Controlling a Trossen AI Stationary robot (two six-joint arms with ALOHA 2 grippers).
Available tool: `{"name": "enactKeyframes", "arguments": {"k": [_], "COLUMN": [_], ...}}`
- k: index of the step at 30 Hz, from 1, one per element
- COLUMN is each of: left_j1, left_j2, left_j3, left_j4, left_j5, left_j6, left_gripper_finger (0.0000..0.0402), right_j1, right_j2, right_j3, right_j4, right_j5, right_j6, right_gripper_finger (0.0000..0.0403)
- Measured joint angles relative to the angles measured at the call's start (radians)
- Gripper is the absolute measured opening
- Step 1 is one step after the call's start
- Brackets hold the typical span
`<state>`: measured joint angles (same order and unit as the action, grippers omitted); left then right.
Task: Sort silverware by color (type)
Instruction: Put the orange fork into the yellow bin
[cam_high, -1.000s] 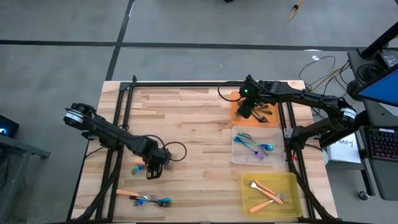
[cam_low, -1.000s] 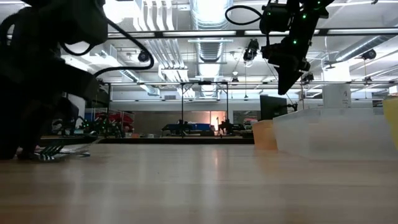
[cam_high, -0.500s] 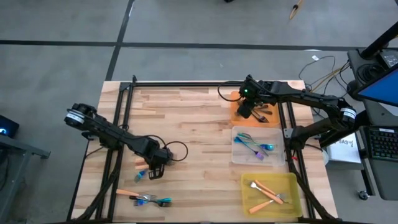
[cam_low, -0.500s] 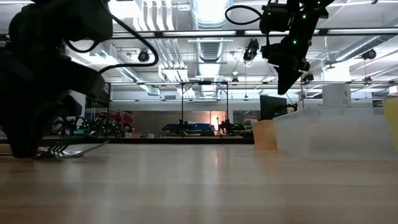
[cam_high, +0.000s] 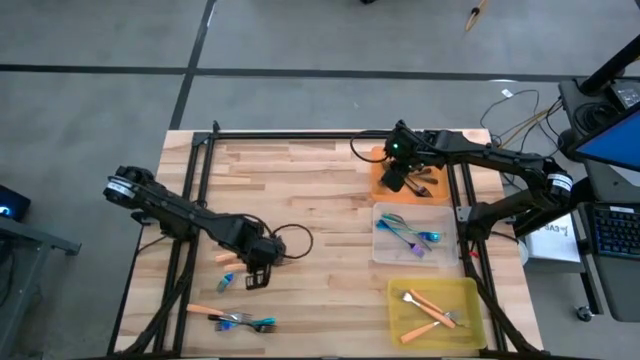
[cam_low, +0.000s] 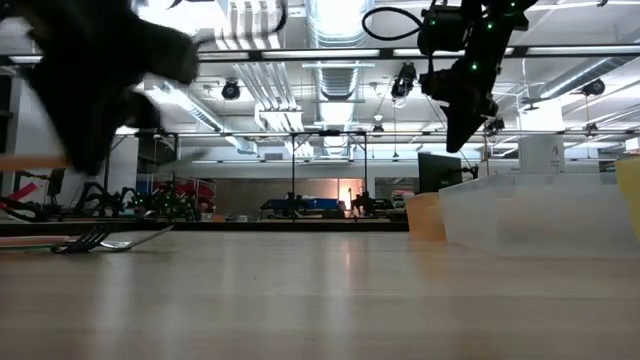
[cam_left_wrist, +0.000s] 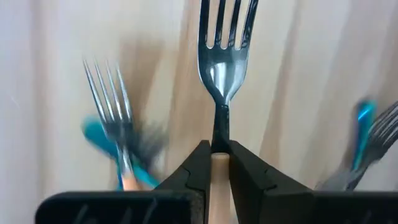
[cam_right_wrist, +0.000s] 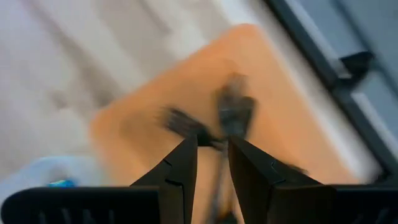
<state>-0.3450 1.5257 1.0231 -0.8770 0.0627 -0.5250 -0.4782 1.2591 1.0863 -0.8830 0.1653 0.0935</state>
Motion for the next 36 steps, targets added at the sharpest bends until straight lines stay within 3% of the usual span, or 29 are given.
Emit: {"name": "enactKeyframes", "arguments": {"k": [3,7,11,14,21,24,32,36], "left_j1": [0.005,0.031,0.074,0.125,0.233,0.247,0.246,0.245], "left_j2": [-0.002,-0.002,-0.003,-0.003,-0.004,-0.003,-0.001,-0.001], "left_j3": [0.075,0.158,0.210,0.218,0.151,0.128,0.126,0.126], "left_j4": [-0.001,0.005,0.003,0.034,0.287,0.356,0.508,0.539], "left_j5": [-0.130,-0.435,-0.716,-0.816,-0.865,-0.895,-0.918,-0.918], "left_j6": [0.048,0.025,-0.048,-0.117,-0.148,-0.148,-0.090,-0.042], "left_gripper_finger": [0.0026,0.0026,0.0025,0.0025,0.0025,0.0025,0.0025,0.0025], "right_j1": [0.006,0.052,0.128,0.185,0.292,0.306,0.308,0.308], "right_j2": [0.000,0.000,0.000,0.000,0.005,0.006,0.006,0.006], "right_j3": [-0.003,-0.032,-0.075,-0.113,-0.223,-0.255,-0.263,-0.263], "right_j4": [0.035,0.201,0.394,0.558,1.131,1.286,1.314,1.307], "right_j5": [-0.136,-0.285,-0.312,-0.293,-0.249,-0.198,-0.188,-0.169], "right_j6": [0.000,0.026,0.070,0.098,0.183,0.234,0.221,0.205], "right_gripper_finger": [0.0082,0.0082,0.0082,0.0082,0.0082,0.0082,0.0084,0.0106]}}
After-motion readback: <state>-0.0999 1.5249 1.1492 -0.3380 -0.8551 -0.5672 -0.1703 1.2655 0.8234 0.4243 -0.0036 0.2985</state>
